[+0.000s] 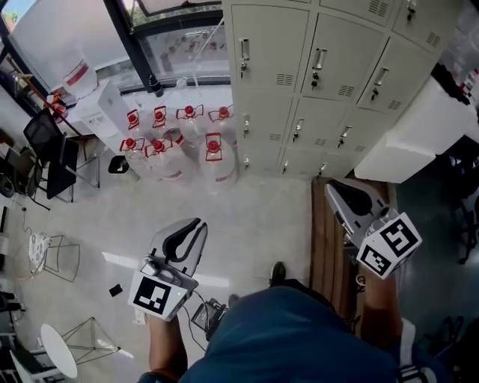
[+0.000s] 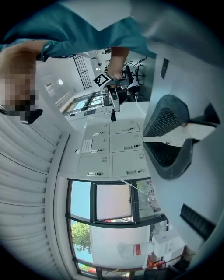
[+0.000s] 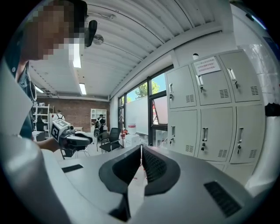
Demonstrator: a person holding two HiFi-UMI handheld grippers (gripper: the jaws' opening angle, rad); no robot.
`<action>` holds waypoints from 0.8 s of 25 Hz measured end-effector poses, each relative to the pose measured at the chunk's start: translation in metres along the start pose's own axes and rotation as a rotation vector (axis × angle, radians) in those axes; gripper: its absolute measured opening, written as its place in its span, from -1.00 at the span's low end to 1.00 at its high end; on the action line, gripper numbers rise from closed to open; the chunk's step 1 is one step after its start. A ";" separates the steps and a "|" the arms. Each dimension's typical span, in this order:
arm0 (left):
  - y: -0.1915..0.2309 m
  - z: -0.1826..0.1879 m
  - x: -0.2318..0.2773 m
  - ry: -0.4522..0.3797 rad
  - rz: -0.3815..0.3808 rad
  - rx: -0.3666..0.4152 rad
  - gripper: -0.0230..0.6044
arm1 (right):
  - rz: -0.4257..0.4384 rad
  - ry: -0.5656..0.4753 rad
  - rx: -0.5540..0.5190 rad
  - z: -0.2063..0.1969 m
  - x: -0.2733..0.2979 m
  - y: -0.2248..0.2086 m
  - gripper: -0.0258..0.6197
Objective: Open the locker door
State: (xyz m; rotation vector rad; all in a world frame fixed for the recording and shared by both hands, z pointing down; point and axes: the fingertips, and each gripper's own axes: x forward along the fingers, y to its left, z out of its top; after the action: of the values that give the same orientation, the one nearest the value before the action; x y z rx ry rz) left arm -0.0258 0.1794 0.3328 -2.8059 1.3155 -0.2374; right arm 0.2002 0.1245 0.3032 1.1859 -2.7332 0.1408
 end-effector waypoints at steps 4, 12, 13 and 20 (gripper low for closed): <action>0.000 -0.003 0.023 0.017 0.028 0.003 -0.76 | 0.032 0.011 0.010 -0.003 0.012 -0.031 -0.81; 0.009 0.018 0.063 0.051 0.094 0.033 -0.76 | 0.091 -0.007 0.001 0.014 0.036 -0.086 -0.81; 0.009 0.021 0.070 0.051 0.100 0.038 -0.76 | 0.098 -0.015 0.000 0.015 0.039 -0.093 -0.81; -0.001 0.031 0.118 0.063 0.100 0.045 -0.76 | 0.091 -0.018 0.043 -0.001 0.029 -0.140 -0.81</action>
State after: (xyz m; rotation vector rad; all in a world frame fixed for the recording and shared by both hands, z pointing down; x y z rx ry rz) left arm 0.0538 0.0881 0.3172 -2.7081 1.4392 -0.3505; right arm 0.2832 0.0084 0.3124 1.0783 -2.8149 0.2020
